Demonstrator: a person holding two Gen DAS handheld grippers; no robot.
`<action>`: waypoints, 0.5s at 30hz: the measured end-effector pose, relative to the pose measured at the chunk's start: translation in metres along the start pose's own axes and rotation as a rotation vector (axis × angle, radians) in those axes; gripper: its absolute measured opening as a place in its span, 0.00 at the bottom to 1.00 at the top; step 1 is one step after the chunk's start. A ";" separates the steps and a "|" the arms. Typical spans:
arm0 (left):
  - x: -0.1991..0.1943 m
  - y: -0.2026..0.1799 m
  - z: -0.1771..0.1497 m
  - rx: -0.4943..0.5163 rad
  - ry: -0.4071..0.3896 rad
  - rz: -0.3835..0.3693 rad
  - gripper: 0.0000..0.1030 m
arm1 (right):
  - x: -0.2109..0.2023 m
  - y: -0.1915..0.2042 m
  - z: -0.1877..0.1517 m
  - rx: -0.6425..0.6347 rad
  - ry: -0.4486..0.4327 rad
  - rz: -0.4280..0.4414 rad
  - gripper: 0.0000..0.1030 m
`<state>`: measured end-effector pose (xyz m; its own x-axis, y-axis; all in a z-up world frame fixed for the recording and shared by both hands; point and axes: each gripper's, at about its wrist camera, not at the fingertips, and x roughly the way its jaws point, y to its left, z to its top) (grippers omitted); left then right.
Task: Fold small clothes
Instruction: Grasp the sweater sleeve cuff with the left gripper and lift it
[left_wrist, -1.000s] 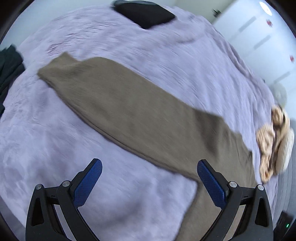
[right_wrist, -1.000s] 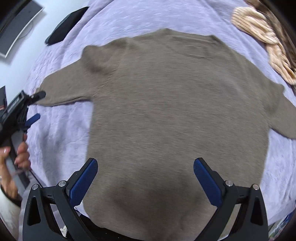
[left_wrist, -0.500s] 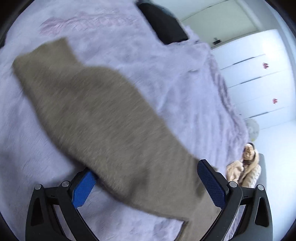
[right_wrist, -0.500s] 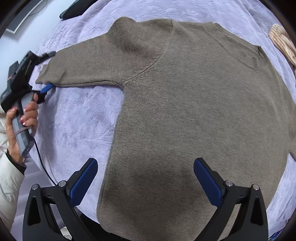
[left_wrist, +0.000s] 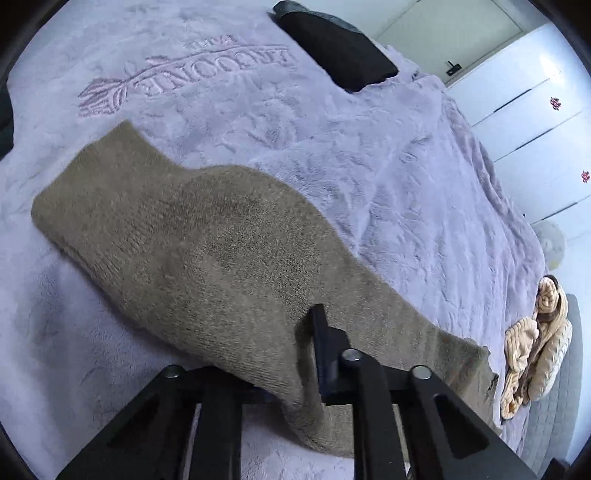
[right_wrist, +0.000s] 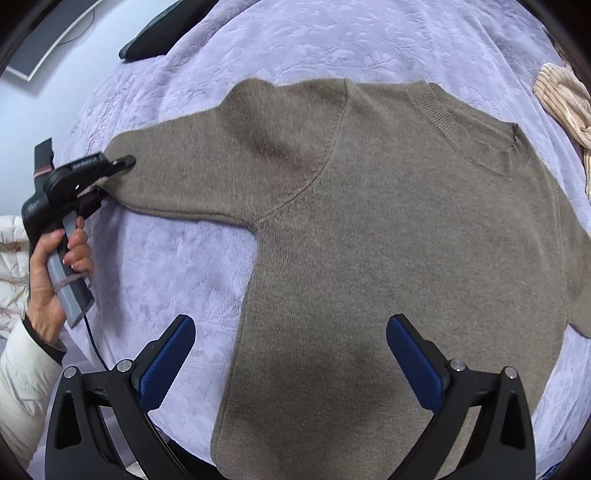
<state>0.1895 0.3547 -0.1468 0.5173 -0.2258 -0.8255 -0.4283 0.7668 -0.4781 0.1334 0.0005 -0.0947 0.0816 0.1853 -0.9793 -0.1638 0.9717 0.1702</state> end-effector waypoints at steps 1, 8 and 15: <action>-0.006 -0.006 0.000 0.028 -0.014 -0.001 0.13 | -0.002 -0.002 0.000 0.004 -0.008 0.003 1.00; -0.045 -0.104 -0.024 0.260 -0.069 -0.087 0.13 | -0.017 -0.040 -0.006 0.063 -0.027 0.010 1.00; -0.039 -0.252 -0.100 0.483 -0.008 -0.239 0.13 | -0.038 -0.120 -0.026 0.160 -0.065 0.004 1.00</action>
<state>0.2028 0.1105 -0.0240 0.5652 -0.4250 -0.7071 0.0908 0.8839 -0.4588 0.1243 -0.1273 -0.0805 0.1458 0.1937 -0.9702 -0.0065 0.9808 0.1948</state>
